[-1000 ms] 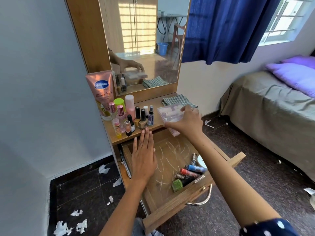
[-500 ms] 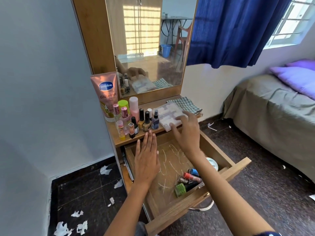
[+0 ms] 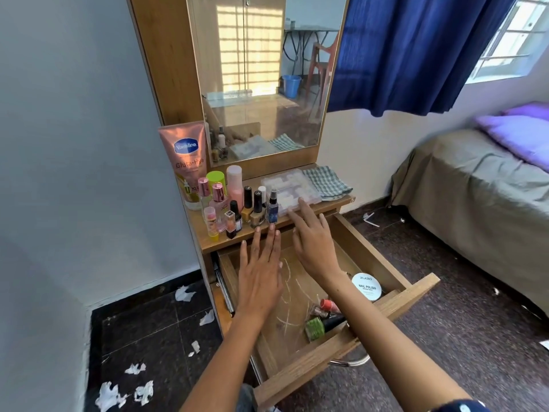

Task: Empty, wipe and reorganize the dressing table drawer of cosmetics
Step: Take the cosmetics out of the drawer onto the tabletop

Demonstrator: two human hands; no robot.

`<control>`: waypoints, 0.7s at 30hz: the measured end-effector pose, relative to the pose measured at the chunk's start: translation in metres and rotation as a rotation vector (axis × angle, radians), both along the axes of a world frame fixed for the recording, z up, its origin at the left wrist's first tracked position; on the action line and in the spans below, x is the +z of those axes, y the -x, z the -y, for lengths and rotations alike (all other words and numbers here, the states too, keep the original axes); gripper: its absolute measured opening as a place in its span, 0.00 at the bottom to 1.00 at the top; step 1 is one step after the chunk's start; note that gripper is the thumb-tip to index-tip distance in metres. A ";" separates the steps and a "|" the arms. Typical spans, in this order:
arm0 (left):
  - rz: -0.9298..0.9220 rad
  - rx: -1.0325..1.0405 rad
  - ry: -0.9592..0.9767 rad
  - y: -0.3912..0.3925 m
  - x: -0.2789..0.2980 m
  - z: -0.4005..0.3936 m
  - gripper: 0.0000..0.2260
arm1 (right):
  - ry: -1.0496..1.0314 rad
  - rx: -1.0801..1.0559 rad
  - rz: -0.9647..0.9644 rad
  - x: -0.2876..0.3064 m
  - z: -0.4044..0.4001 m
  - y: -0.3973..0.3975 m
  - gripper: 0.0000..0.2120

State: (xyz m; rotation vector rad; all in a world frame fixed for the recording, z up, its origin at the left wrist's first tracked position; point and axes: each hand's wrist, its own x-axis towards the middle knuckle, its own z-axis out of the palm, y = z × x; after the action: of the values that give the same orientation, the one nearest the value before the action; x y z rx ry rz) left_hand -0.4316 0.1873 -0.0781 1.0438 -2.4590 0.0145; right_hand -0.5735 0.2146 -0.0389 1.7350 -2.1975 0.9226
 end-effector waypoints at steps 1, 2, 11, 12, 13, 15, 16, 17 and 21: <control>0.000 0.001 -0.002 0.000 0.000 0.000 0.27 | -0.023 0.012 -0.004 0.001 0.003 0.001 0.21; -0.002 0.002 -0.006 0.000 0.000 0.000 0.27 | -0.045 0.024 -0.010 0.003 0.006 0.003 0.22; -0.015 0.006 -0.023 0.000 0.002 -0.001 0.26 | -0.099 0.071 0.030 0.010 0.023 0.018 0.21; -0.016 0.008 -0.021 0.000 0.002 -0.001 0.26 | -0.060 0.079 0.047 0.009 0.022 0.017 0.20; -0.015 0.010 -0.020 0.000 0.003 -0.001 0.26 | -0.004 0.089 0.068 0.008 0.020 0.015 0.19; -0.010 0.013 -0.016 0.000 0.004 -0.001 0.26 | 0.110 0.122 0.135 0.008 0.017 0.009 0.15; -0.004 0.014 -0.013 0.001 0.004 -0.001 0.26 | 0.131 0.149 0.171 0.009 0.015 0.004 0.15; 0.004 0.014 -0.011 0.001 0.004 -0.001 0.26 | 0.129 0.170 0.193 0.010 0.015 0.000 0.16; 0.018 0.017 -0.018 0.000 0.005 -0.001 0.26 | 0.140 0.154 0.224 0.012 0.022 -0.007 0.18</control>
State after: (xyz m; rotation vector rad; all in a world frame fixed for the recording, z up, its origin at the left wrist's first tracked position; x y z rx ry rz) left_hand -0.4314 0.1880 -0.0734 1.0765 -2.4712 0.0069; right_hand -0.5666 0.1928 -0.0272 1.8330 -2.0884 1.3340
